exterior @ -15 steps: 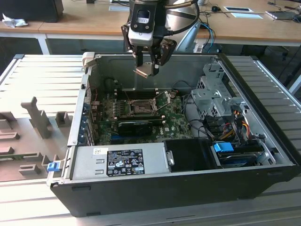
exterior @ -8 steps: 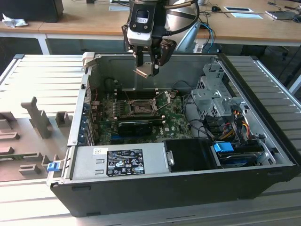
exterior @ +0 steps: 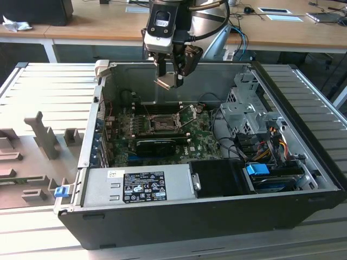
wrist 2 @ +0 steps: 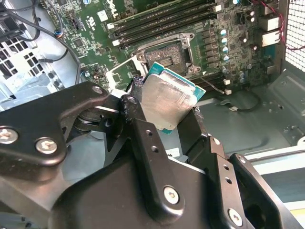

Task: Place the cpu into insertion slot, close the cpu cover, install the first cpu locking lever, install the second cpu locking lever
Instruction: 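Place the cpu into insertion slot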

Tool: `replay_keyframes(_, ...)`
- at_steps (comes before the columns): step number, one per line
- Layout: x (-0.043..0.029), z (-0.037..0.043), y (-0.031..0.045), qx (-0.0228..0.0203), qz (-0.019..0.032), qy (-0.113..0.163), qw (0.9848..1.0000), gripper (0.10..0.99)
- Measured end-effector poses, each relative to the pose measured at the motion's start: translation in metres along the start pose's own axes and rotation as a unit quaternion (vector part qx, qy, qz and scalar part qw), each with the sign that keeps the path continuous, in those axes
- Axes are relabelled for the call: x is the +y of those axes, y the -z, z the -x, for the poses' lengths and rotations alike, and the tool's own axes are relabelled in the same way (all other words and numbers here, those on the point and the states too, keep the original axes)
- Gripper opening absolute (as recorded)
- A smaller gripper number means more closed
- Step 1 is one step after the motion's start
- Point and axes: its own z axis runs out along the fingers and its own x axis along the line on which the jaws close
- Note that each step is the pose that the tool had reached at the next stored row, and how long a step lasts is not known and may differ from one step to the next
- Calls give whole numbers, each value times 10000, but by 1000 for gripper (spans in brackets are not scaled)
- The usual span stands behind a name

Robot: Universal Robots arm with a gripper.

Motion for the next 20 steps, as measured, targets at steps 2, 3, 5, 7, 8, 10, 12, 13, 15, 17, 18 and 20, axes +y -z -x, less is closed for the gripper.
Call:
replay_keyframes(2, 0, 0, 0, -3, 1, -32, 10000, 537)
replay_keyframes(3, 0, 0, 0, -5, 1, -48, 10000, 537)
replay_keyframes(5, 0, 0, -1, -8, 2, -89, 10000, 537)
replay_keyframes(7, 0, 0, -1, -11, 2, -119, 9999, 537)
replay_keyframes(8, 0, 0, -1, -12, 3, -136, 9999, 537)
replay_keyframes(10, 0, 0, -2, -15, 4, -170, 9999, 537)
replay_keyframes(12, 0, 0, -2, -19, 4, -209, 9998, 537)
replay_keyframes(13, 0, 0, -2, -22, 5, -240, 9997, 537)
replay_keyframes(15, 0, 0, -3, -26, 6, -291, 9996, 537)
replay_keyframes(17, 0, 0, -4, -31, 7, -345, 9994, 537)
replay_keyframes(18, 0, 0, -4, -33, 7, -369, 9993, 537)
replay_keyframes(20, 0, 0, -4, -36, 8, -404, 9992, 537)
